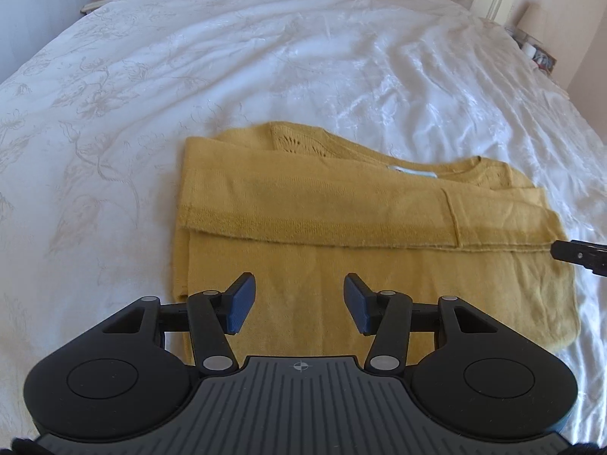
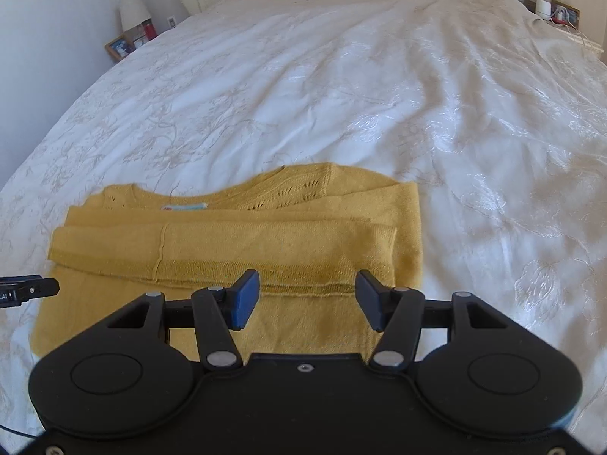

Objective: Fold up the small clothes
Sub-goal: 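Open both grippers and press the folded hem flat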

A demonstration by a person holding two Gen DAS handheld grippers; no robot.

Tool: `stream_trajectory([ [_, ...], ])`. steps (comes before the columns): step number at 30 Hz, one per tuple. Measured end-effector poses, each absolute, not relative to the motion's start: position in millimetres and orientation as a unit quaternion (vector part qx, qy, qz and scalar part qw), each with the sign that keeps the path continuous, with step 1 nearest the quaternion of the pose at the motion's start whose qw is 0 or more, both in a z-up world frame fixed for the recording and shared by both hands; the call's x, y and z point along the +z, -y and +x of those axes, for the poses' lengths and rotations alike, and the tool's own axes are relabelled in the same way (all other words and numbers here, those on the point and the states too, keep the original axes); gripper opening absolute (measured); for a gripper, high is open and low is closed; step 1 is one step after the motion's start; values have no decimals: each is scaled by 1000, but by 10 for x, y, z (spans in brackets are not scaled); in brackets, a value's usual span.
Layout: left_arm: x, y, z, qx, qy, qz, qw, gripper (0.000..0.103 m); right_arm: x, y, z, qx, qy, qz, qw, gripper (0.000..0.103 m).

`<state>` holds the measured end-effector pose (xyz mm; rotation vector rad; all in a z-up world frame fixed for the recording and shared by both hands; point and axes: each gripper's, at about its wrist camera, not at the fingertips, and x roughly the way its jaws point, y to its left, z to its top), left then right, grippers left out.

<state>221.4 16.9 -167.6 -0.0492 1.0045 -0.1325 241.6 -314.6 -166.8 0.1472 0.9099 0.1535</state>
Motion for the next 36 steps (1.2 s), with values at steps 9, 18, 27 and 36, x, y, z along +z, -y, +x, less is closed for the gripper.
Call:
stream_trajectory([
  [9, -1970, 89, 2373, -81, -499, 27, 862, 50, -1929, 2790, 2502, 106, -458, 6, 883, 62],
  [18, -1939, 127, 2935, -88, -477, 46, 873, 51, -1934, 2842, 2979, 95, -434, 5, 896, 61],
  [27, -1564, -30, 3386, -50, -424, 23, 904, 51, -1707, 3175, 3304, 44, -403, 52, 913, 62],
  [36, -1774, 95, 2961, -82, -473, 33, 877, 51, -1837, 3027, 3015, 76, -446, 49, 891, 62],
])
